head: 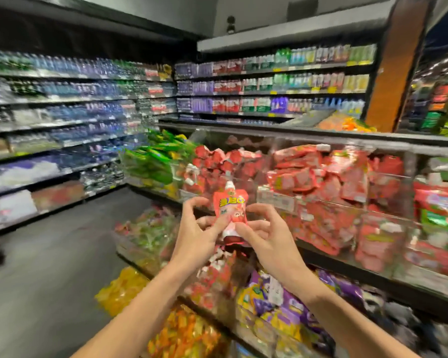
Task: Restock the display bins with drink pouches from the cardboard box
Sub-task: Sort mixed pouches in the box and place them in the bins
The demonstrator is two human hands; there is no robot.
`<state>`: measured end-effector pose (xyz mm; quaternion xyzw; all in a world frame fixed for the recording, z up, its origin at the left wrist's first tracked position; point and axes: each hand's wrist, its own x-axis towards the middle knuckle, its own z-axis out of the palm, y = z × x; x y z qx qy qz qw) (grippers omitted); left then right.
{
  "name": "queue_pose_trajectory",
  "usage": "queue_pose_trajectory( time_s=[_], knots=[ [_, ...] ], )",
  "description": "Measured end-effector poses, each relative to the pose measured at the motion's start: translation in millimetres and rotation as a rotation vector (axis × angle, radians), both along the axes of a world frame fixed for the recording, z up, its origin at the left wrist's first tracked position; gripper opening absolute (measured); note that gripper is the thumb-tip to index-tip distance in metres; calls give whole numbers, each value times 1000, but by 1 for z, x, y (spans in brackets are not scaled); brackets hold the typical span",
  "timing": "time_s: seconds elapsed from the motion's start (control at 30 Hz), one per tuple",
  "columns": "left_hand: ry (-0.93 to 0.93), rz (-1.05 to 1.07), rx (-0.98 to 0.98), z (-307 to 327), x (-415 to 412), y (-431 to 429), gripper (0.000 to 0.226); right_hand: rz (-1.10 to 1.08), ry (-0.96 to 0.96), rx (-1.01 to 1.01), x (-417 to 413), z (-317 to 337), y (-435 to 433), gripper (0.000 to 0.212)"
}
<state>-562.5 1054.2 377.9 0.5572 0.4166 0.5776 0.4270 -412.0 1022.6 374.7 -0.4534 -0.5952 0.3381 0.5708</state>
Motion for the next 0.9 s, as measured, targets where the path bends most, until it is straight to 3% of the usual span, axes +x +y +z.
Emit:
queue_pose_trajectory(
  time_s=[0.07, 0.17, 0.27, 0.4, 0.53, 0.67, 0.77, 0.9],
  knots=[
    [36, 0, 34, -1, -16, 18, 27, -24, -54, 13, -17, 3, 18, 21],
    [4, 4, 56, 2, -38, 63, 11, 14, -21, -1, -42, 4, 53, 37],
    [-51, -180, 45, 16, -65, 113, 5, -126, -29, 51, -72, 6, 101, 34],
    [30, -455, 111, 49, -101, 186, 25, -346, -38, 120, -106, 29, 167, 19],
    [164, -558, 204, 82, -125, 241, 23, -504, -139, 183, -128, 58, 206, 23],
    [453, -362, 473, 95, -121, 291, 19, -706, -266, 144, -134, 78, 245, 25],
    [661, -296, 556, 90, -105, 332, 32, -835, -459, 46, -124, 81, 279, 27],
    [897, -144, 623, 85, -86, 366, 35, -915, -674, -78, -114, 78, 316, 35]
  ],
)
